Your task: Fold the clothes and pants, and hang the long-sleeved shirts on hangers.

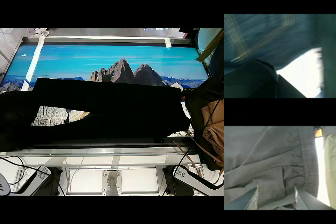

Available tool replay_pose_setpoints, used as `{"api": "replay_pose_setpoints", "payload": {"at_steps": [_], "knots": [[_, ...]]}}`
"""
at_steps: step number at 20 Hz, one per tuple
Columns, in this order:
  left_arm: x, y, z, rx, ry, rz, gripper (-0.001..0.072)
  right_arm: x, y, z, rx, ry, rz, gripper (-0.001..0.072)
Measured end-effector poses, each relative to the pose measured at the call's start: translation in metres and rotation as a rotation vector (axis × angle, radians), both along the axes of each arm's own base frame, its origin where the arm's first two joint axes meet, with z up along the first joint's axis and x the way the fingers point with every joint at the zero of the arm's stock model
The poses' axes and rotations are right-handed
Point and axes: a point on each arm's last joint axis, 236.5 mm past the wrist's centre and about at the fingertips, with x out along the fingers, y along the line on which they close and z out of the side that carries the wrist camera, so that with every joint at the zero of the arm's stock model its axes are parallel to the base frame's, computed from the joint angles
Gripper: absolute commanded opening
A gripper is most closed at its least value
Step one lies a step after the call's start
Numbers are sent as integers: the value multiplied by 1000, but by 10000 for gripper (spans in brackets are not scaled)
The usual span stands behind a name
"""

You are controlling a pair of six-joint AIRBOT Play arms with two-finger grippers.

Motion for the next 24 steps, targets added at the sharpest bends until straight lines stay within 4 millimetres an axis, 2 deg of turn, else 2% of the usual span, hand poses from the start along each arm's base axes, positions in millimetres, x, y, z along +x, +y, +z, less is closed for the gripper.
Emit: {"api": "replay_pose_setpoints", "payload": {"at_steps": [3,6,9,11,13,17,20,22,24], "knots": [[48,-8,69,79,-182,-105,8,-1,-3,-1,-11,6,-4,488],[82,-29,141,187,-326,-233,8,-2,-4,-2,-17,9,-6,488],[90,-50,197,297,-421,-318,8,-2,-5,-2,-19,11,-7,488],[81,-51,206,391,-383,-363,8,-2,-6,-2,-23,11,-8,488],[63,-43,186,446,-251,-391,8,-1,-6,-2,-24,9,-9,489],[0,-1,95,450,122,-332,8,-7,-3,-5,-13,34,2,489],[-44,27,33,422,294,-258,8,-25,-2,-13,-17,117,19,489],[-63,40,7,403,356,-223,8,-37,-7,-18,-39,167,17,488],[-71,47,-7,395,386,-207,8,-51,-12,-31,-57,236,10,376]]}}
